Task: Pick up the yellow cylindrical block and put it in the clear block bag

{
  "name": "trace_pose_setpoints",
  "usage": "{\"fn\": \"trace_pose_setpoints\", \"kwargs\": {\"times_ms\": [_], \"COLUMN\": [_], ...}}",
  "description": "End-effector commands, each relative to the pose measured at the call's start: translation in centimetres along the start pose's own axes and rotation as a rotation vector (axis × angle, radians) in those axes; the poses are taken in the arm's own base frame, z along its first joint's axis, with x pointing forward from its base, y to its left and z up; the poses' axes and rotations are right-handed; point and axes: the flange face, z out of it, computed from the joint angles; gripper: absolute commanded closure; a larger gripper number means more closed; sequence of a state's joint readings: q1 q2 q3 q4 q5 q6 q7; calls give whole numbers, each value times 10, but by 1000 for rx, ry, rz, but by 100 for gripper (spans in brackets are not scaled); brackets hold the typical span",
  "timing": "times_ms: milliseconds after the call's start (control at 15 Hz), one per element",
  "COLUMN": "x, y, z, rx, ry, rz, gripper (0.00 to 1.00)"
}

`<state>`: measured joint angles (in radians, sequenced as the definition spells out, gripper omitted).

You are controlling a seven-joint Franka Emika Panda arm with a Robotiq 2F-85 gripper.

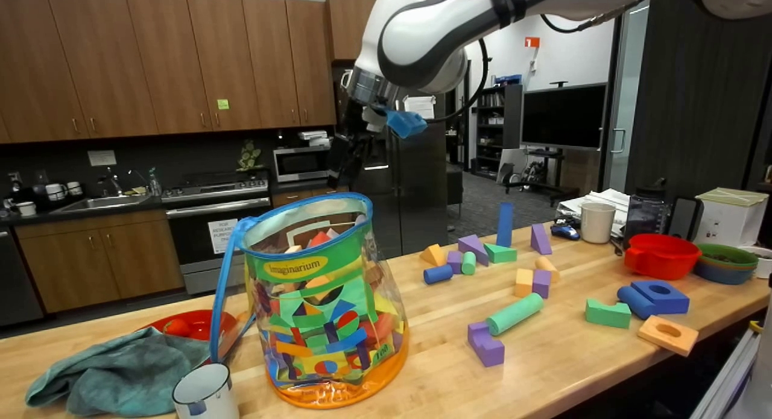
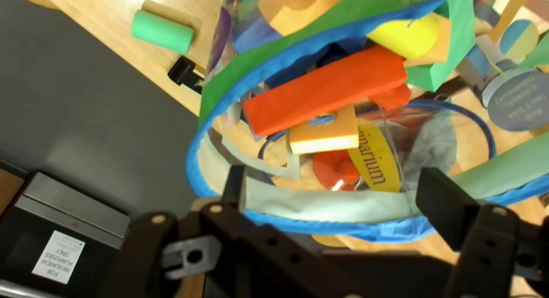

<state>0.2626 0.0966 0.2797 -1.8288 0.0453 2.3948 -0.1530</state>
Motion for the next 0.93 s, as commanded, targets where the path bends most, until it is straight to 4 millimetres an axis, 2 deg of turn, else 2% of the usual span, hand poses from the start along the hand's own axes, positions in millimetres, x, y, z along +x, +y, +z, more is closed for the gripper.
{"fn": "trace_pose_setpoints", "kwargs": {"times_ms": [0,200,400,667,867], "x": [7,5,-6,-36,-61], "y": [31,81,136,213,255], "z": [-15,-12,-4,11,19], "rx": [-17,-52,-107,-241,-385], "ry": [132,233,275,239,154], "rz": [71,168,272,394,448], "gripper": [0,0,0,0,0]}}
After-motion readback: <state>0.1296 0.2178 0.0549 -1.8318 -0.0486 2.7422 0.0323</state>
